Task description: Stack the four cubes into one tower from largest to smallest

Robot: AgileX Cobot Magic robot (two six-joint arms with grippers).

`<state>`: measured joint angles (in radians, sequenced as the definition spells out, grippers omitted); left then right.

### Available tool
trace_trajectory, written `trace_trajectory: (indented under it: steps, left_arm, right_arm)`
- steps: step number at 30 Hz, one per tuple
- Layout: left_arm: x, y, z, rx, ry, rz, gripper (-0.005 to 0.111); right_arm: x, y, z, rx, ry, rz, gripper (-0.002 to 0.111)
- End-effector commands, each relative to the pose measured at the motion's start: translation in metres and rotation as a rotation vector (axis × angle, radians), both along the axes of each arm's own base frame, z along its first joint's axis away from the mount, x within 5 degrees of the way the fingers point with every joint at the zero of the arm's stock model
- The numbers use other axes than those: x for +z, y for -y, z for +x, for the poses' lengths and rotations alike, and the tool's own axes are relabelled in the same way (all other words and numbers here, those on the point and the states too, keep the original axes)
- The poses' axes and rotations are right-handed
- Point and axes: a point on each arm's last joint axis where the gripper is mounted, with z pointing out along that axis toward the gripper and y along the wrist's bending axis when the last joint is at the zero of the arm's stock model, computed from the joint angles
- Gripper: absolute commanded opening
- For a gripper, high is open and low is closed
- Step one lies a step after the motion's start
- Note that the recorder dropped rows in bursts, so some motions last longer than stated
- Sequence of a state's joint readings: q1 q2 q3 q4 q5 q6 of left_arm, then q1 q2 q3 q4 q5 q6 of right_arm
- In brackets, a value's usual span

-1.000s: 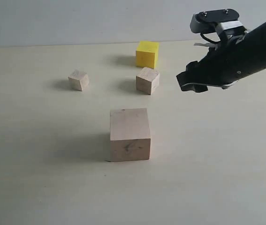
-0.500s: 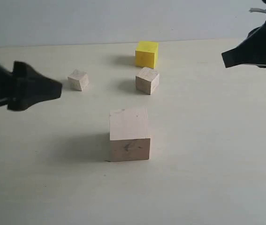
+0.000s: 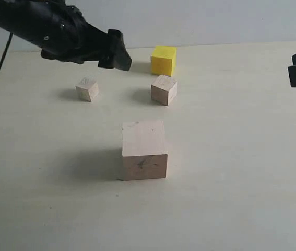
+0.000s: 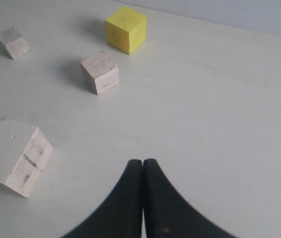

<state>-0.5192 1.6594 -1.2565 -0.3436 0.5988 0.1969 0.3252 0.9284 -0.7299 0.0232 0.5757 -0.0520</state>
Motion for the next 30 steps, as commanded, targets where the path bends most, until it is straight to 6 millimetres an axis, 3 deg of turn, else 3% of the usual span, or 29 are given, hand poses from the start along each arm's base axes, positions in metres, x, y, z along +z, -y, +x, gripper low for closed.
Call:
trace_trajectory:
  steps: [1, 8, 14, 18, 24, 30]
  left_arm:
    - [-0.006, 0.011, 0.024, -0.016, 0.027, 0.028, 0.095]
    - [-0.016, 0.033, 0.061, -0.024, 0.042, 0.033, 0.095]
    - [-0.025, 0.071, 0.095, -0.057, 0.086, 0.006, 0.095]
    - [-0.047, 0.09, 0.117, -0.066, 0.099, 0.01, 0.095]
    - [-0.073, 0.106, 0.13, -0.086, 0.107, 0.034, 0.094]
    - [-0.082, 0.111, 0.138, -0.066, 0.139, 0.02, 0.094]
  right_arm:
    - [-0.005, 0.001, -0.002, -0.013, -0.013, 0.014, 0.0]
    - [0.003, 0.004, -0.012, -0.016, 0.025, 0.032, 0.0]
    - [0.006, 0.006, -0.019, -0.015, 0.033, 0.028, 0.0]
    - [0.004, 0.007, -0.02, -0.014, 0.005, 0.019, 0.0]
    - [0.013, 0.012, -0.035, -0.013, 0.051, 0.03, 0.0]
    - [0.013, 0.016, -0.044, -0.013, 0.059, 0.018, 0.0]
